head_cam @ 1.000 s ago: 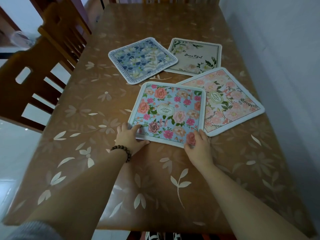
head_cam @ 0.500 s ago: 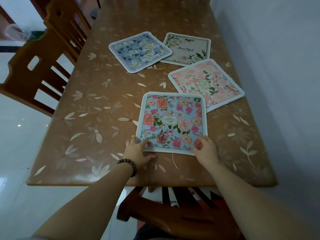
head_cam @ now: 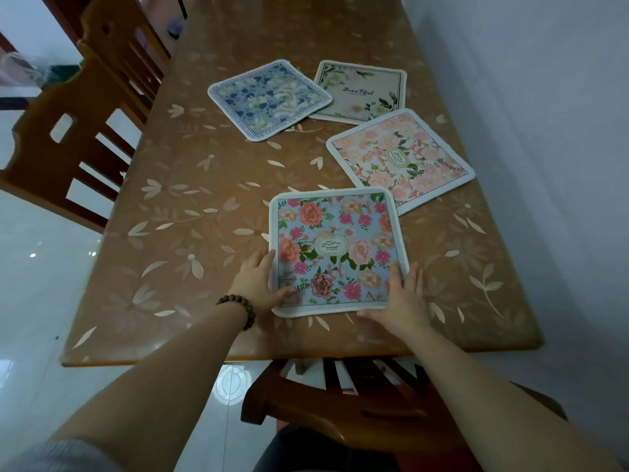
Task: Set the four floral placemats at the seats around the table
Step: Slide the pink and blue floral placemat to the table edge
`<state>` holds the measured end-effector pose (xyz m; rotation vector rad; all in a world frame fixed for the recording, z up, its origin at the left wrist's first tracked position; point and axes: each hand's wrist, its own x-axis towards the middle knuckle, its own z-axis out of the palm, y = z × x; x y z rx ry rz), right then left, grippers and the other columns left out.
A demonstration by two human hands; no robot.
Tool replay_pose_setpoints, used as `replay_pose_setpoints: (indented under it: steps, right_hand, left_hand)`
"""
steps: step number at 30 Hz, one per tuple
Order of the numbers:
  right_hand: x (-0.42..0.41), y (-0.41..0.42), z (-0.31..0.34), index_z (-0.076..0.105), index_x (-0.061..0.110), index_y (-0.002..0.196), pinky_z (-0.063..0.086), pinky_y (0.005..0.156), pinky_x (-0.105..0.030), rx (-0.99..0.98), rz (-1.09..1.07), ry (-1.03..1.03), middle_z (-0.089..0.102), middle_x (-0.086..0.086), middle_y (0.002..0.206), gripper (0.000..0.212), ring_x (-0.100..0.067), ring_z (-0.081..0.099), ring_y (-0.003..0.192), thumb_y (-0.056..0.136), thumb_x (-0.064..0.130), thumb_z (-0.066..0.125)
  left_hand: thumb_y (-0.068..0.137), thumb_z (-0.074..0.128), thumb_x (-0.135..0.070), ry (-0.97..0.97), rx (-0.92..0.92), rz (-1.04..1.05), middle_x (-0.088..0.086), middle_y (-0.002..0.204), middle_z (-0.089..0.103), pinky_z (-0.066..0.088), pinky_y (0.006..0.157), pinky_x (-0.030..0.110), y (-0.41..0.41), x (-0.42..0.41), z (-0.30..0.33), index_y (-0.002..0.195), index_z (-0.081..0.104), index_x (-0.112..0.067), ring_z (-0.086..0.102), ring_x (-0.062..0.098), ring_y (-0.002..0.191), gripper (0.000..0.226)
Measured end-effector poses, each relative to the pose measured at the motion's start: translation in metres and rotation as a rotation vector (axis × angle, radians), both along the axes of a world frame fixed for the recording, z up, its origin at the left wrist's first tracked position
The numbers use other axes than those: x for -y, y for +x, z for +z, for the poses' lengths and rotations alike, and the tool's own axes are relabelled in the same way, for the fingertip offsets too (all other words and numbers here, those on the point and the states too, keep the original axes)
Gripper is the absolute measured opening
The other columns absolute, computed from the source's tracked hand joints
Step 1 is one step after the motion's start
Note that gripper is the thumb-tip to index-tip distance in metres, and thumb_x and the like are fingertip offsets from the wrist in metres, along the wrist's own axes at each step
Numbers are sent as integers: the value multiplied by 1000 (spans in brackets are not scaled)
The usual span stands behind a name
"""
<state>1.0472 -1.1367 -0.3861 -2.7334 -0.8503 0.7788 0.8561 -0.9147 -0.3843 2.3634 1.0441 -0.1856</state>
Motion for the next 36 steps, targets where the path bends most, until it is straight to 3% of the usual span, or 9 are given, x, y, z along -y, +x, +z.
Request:
replay_pose_setpoints:
  steps: [5,9,14,19,29,36]
  right_hand:
    - [0,-6,-10,-23,34,145,20,113,-50,-23,-46,5,-25,-15,155,133,-34,-16,143,59,69,73]
    - [7,-5,-19,-9,31,150,17,115,-48,85,-54,56,-10,-11,158,125,-31,-8,144,60,76,65]
    - [13,-1,-25,6,29,151,21,115,-47,85,-89,129,1,-5,159,117,-25,-1,145,62,73,67]
    - [18,8,-24,8,28,151,23,113,-44,101,-47,131,9,-4,158,112,-24,4,143,65,73,65]
    - [15,46,-20,10,19,152,20,114,-42,81,-18,104,3,-7,160,92,-28,4,144,83,49,63]
    - [5,73,-15,19,9,149,23,114,-40,126,-156,144,27,-9,155,71,-27,19,142,92,29,58]
  left_hand:
    - [66,64,-71,61,-15,-73,7,156,10,26,111,47,43,-39,-2,148,5,-20,16,28,140,113]
    - [65,60,-75,107,-47,-108,6,158,2,14,115,44,80,-69,-13,149,1,-17,6,24,143,118]
    - [62,56,-80,155,-72,-188,4,158,-3,9,114,46,119,-103,-18,149,-1,-15,-1,20,144,123]
    - [61,58,-79,143,-115,-250,5,155,17,24,111,49,134,-122,-23,147,15,-17,20,26,139,115]
    - [56,59,-82,140,-64,-101,5,141,37,37,103,47,92,-98,-20,135,35,-20,36,28,127,104]
    - [64,53,-80,149,-90,-8,4,148,30,36,104,46,32,-47,-25,143,28,-19,32,27,131,103]
